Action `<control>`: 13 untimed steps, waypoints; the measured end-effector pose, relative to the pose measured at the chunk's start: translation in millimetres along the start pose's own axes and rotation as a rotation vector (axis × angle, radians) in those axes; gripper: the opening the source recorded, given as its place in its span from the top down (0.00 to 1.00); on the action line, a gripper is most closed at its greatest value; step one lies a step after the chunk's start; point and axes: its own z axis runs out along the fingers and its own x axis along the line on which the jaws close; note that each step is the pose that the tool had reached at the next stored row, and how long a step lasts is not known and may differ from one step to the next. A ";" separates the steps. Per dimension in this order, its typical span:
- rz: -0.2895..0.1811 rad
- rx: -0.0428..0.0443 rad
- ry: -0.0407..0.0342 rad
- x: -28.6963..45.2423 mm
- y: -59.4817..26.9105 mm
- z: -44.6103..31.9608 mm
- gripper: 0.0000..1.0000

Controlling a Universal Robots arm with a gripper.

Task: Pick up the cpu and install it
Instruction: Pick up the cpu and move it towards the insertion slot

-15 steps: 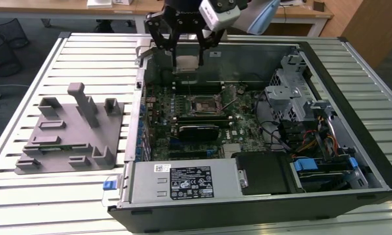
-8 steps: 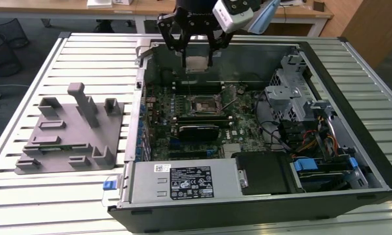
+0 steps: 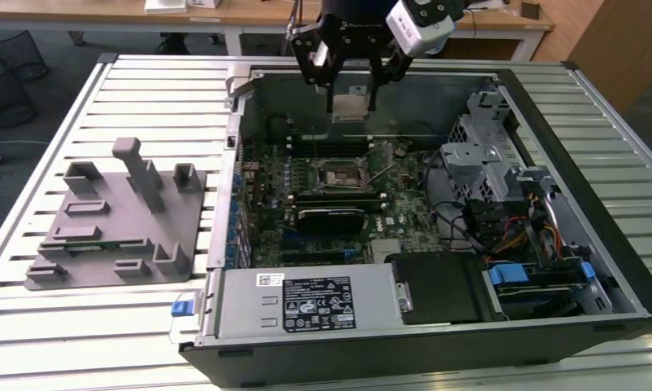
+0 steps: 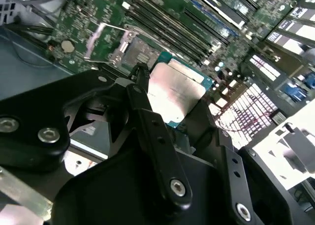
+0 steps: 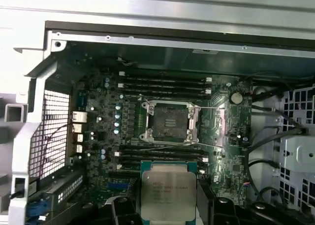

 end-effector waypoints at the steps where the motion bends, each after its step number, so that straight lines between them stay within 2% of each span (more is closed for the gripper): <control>1: 0.000 0.0000 0.0000 -3.5 -0.2 0.1 0.46; 9: 0.000 -0.0001 -0.0001 -30.1 -1.6 1.4 0.46; 13: 0.002 0.0007 0.0000 -34.9 -1.8 1.5 0.46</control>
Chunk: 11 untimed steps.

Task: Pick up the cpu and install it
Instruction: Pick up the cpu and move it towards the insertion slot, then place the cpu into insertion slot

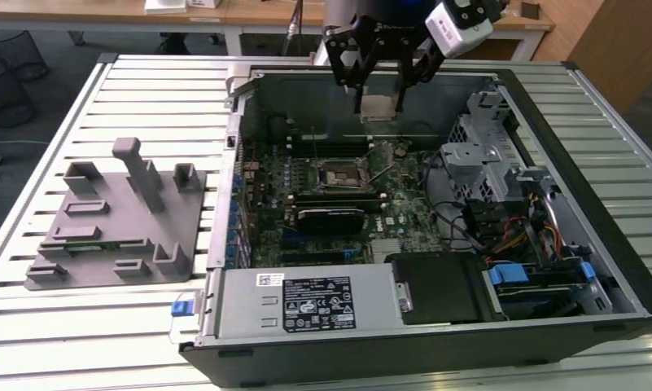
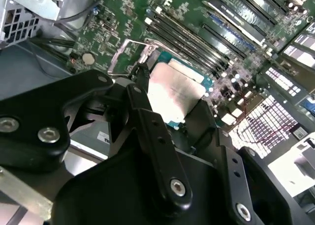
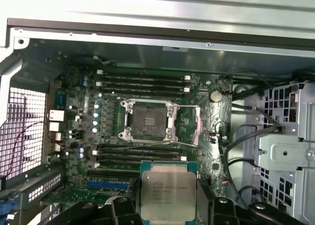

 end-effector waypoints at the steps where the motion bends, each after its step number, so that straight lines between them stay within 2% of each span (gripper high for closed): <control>1: 0.001 0.0006 -0.0001 -0.4 0.0 0.0 0.46; 7: 0.007 0.0022 -0.0002 -1.2 0.0 0.0 0.46; 11: 0.058 0.0030 -0.0018 -1.2 0.0 0.2 0.46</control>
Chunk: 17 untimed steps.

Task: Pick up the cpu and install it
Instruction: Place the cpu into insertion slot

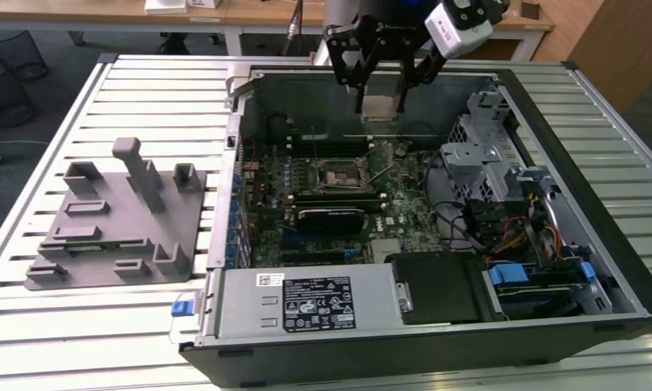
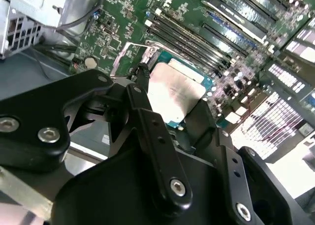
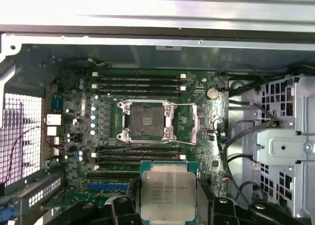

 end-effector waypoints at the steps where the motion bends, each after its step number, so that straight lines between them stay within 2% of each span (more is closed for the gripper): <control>1: 0.016 0.0002 -0.0005 0.0 0.0 0.1 0.46; 17: 0.268 0.0056 -0.0085 0.0 -0.1 1.5 0.46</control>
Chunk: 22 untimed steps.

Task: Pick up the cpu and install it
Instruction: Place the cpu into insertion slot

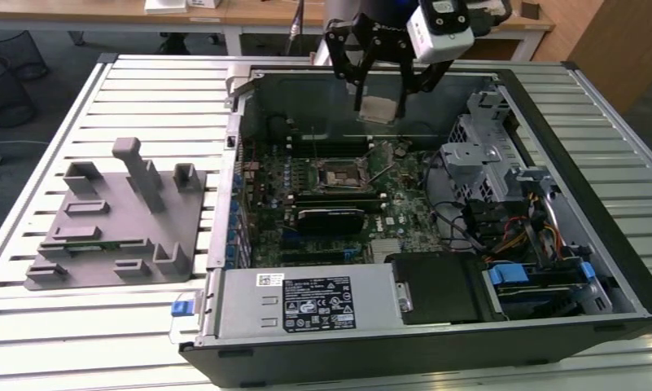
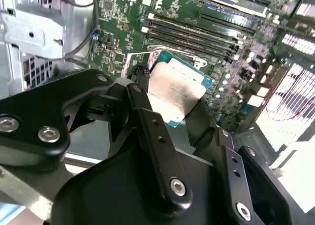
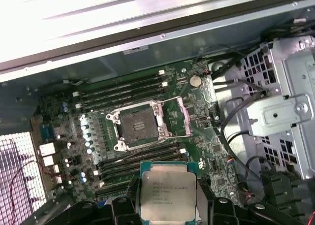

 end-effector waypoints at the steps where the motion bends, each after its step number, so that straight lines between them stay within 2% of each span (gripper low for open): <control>1: 0.016 0.0003 -0.0005 0.0 0.0 0.1 0.46; 22: 0.395 0.0063 -0.0116 0.0 -0.1 3.6 0.46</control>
